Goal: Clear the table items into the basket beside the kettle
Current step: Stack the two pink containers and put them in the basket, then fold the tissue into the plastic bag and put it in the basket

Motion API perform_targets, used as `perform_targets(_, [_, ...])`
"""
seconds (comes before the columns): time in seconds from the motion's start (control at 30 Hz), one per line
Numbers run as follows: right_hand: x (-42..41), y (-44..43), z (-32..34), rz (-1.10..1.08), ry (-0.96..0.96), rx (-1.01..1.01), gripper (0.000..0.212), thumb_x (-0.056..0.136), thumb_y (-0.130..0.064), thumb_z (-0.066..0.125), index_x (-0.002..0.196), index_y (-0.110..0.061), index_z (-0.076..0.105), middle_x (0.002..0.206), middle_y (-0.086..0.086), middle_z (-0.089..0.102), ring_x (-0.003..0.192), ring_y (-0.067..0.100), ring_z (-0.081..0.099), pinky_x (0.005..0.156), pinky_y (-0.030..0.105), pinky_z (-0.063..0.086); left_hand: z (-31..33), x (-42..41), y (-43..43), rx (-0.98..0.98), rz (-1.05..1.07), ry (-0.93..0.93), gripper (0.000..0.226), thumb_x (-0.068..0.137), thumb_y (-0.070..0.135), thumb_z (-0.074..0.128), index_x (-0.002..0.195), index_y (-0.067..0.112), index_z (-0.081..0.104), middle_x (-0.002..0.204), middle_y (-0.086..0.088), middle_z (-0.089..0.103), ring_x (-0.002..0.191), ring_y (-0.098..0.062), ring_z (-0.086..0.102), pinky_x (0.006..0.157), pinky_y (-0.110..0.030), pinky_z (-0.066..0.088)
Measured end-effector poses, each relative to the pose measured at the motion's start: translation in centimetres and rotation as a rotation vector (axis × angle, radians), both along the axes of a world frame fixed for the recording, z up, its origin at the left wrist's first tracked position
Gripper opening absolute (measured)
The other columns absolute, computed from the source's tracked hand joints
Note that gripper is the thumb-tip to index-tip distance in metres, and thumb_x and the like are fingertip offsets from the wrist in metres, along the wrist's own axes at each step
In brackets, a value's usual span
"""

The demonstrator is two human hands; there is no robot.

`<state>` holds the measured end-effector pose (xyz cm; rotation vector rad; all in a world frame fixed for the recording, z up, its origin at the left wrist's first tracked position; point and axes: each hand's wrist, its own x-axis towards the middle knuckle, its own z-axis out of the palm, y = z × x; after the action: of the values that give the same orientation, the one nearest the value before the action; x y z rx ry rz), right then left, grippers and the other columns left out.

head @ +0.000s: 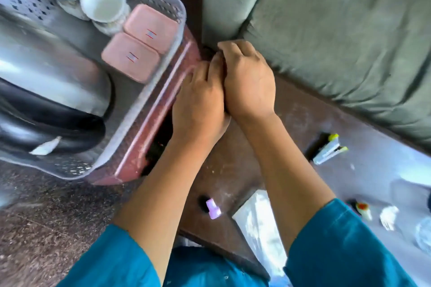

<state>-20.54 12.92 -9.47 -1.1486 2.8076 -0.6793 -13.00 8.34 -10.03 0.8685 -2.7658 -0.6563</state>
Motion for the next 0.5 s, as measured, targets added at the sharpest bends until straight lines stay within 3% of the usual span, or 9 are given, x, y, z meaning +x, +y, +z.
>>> perform_targets(0.07, [0.1,3.8,-0.6,-0.035,-0.015,0.044,0.025,0.089,-0.016,0.047,0.109,-0.009,0.061,0.112,0.011,0.062,0.096,0.035,0.056,0.07,0.035,0.042,-0.3,0.0,2.9,0.046,-0.109,-0.066,0.063,0.072,0.012,0.062,0.131,0.007,0.04,0.118,-0.015,0.053,0.094,-0.035,0.057,0.076,-0.043,0.05])
perform_targets(0.17, [0.7,10.4,-1.7,-0.115,-0.053,0.117,0.025,0.085,-0.011,0.049,0.107,-0.008,0.061,0.107,0.013,0.062,0.094,0.036,0.056,0.066,0.032,0.039,-0.8,0.2,7.8,0.124,-0.275,-0.117,0.055,0.071,0.01,0.063,0.123,0.006,0.045,0.112,-0.017,0.053,0.086,-0.039,0.058,0.067,-0.043,0.05])
perform_targets(0.27, [1.8,16.5,-2.6,-0.173,-0.129,0.164,0.027,0.083,-0.011,0.05,0.108,-0.009,0.061,0.108,0.014,0.062,0.095,0.037,0.055,0.074,0.038,0.045,-1.7,0.5,12.4,0.15,-0.406,-0.189,0.053,0.075,0.016,0.061,0.124,0.008,0.043,0.116,-0.017,0.05,0.091,-0.039,0.053,0.072,-0.044,0.047])
perform_targets(0.5, [5.6,27.5,-4.5,-0.374,-0.278,0.2,0.039,0.075,-0.007,0.053,0.113,-0.009,0.058,0.108,0.014,0.062,0.095,0.038,0.054,0.071,0.038,0.044,-3.6,1.3,21.3,0.145,-0.737,-0.366,0.054,0.079,0.022,0.062,0.126,0.01,0.039,0.116,-0.014,0.046,0.097,-0.036,0.051,0.075,-0.044,0.043])
